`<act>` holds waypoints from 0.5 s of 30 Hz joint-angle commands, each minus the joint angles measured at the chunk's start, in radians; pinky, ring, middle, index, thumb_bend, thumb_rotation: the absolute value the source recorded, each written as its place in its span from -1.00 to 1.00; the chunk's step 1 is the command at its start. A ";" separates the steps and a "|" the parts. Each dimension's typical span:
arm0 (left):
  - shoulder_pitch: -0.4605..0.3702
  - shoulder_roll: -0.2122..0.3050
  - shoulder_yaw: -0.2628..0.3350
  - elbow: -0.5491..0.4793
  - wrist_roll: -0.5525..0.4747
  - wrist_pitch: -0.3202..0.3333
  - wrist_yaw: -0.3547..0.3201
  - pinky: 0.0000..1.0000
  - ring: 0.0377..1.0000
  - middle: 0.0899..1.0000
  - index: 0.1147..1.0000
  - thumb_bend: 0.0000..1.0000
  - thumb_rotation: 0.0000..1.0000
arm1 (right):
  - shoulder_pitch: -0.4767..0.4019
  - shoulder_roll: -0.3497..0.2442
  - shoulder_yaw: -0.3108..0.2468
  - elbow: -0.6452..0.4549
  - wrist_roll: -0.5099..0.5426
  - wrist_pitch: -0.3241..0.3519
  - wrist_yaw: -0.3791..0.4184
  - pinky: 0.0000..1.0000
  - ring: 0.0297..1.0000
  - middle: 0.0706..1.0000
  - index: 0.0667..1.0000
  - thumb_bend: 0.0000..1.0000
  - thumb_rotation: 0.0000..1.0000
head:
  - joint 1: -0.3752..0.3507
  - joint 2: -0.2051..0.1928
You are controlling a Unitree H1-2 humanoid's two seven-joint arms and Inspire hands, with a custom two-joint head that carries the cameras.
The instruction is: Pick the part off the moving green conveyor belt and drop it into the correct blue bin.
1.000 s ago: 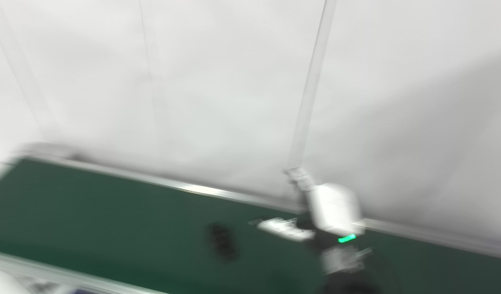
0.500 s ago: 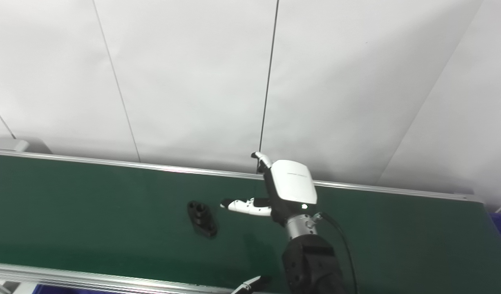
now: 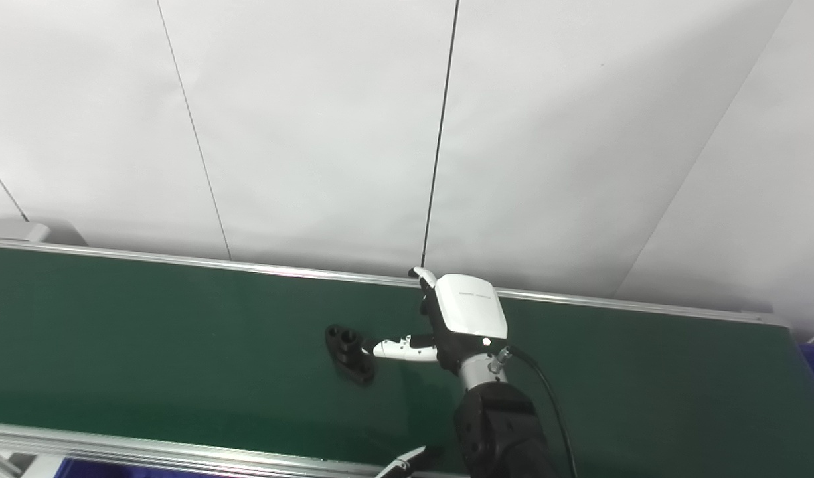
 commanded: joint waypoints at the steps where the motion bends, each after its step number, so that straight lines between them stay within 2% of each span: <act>1: 0.019 -0.071 -0.031 -0.040 0.005 -0.027 -0.010 0.59 0.74 0.78 0.67 0.75 0.40 | -0.049 0.005 0.010 0.005 -0.008 0.015 -0.022 -0.33 -0.12 0.30 0.72 0.73 0.49 | 0.001 -0.001; 6: 0.029 -0.077 -0.026 -0.053 -0.003 -0.013 -0.028 0.59 0.75 0.78 0.67 0.81 0.41 | -0.079 0.000 0.021 0.081 -0.005 0.034 -0.029 -0.32 -0.09 0.32 0.72 0.72 0.48 | 0.009 0.003; 11: 0.036 -0.083 -0.022 -0.060 0.005 -0.023 -0.036 0.56 0.73 0.77 0.67 0.78 0.40 | -0.090 0.004 0.035 0.125 0.003 0.043 -0.032 -0.35 -0.11 0.28 0.71 0.72 0.48 | 0.019 0.010; 15: 0.042 -0.086 -0.022 -0.069 0.007 -0.012 -0.045 0.57 0.74 0.77 0.65 0.77 0.39 | -0.092 0.011 0.046 0.155 0.019 0.042 -0.056 -0.38 -0.19 0.21 0.70 0.73 0.48 | 0.027 0.013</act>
